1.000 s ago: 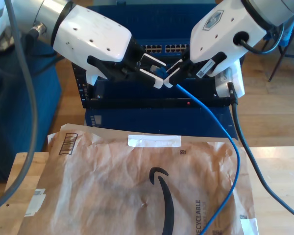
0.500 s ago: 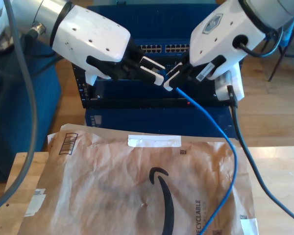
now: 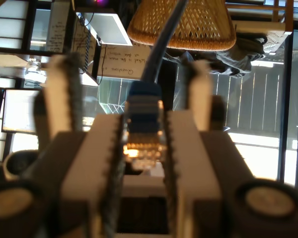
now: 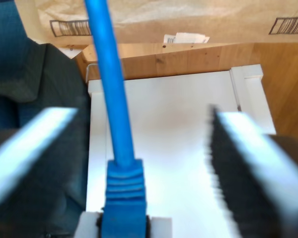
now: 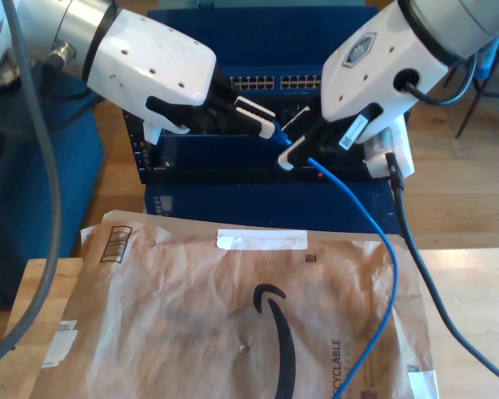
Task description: Grab the cable and plug it in
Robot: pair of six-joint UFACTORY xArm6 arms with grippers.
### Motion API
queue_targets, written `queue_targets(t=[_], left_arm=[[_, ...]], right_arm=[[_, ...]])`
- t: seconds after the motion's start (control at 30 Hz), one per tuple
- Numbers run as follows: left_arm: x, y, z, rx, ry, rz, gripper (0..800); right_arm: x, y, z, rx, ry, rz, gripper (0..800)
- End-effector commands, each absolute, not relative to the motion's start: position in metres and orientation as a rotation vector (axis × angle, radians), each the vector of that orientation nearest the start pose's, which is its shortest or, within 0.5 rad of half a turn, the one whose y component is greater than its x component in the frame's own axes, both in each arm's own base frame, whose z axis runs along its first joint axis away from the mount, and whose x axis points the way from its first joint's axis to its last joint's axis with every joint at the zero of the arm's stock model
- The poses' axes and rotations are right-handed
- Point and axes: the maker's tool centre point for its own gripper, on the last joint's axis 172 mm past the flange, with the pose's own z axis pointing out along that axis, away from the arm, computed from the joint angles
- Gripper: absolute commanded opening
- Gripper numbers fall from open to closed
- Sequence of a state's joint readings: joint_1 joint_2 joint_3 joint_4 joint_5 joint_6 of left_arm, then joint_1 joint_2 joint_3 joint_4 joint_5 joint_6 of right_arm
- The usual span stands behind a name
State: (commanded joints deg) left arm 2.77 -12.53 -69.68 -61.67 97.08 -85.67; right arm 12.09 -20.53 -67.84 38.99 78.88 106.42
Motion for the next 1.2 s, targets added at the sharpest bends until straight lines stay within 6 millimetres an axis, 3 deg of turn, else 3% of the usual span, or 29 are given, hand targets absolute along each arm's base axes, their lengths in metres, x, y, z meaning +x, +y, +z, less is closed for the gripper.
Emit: queue_targets(t=[0.03, 0.07, 0.23, 0.33, 0.43, 0.57, 0.73, 0.8, 1.0, 1.2], left_arm=[[0.376, -0.225, 0.451, 1.603, 1.576, -1.116, 6], [0.375, -0.225, 0.451, 1.601, 1.578, -1.12, 6], [0.377, -0.216, 0.455, 1.553, 1.635, -1.149, 6], [0.378, -0.207, 0.457, 1.477, 1.71, -1.212, 6], [0.376, -0.212, 0.476, 1.395, 1.674, -1.33, 5], [0.38, -0.199, 0.482, 1.333, 1.658, -1.418, 5], [0.381, -0.187, 0.495, 1.2, 1.698, -1.608, 5], [0.379, -0.185, 0.496, 1.204, 1.703, -1.645, 5], [0.384, -0.171, 0.512, 1.111, 1.658, -1.755, 5], [0.384, -0.161, 0.521, 1.077, 1.587, -1.819, 5]], right_arm=[[0.375, 0.239, 0.424, -1.678, 1.952, 0.661, 789], [0.377, 0.237, 0.426, -1.68, 1.942, 0.644, 798], [0.407, 0.213, 0.453, -1.649, 1.829, 0.362, 798], [0.411, 0.208, 0.463, -1.646, 1.786, 0.294, 798], [0.417, 0.208, 0.473, -1.681, 1.713, 0.24, 798], [0.413, 0.208, 0.491, -1.669, 1.674, 0.211, 798], [0.414, 0.196, 0.551, -1.579, 1.518, 0.021, 796], [0.408, 0.213, 0.558, -1.592, 1.447, 0.003, 792], [0.384, 0.268, 0.552, -1.685, 1.266, 0.0, 791], [0.36, 0.27, 0.567, -1.666, 1.207, -0.011, 773]])
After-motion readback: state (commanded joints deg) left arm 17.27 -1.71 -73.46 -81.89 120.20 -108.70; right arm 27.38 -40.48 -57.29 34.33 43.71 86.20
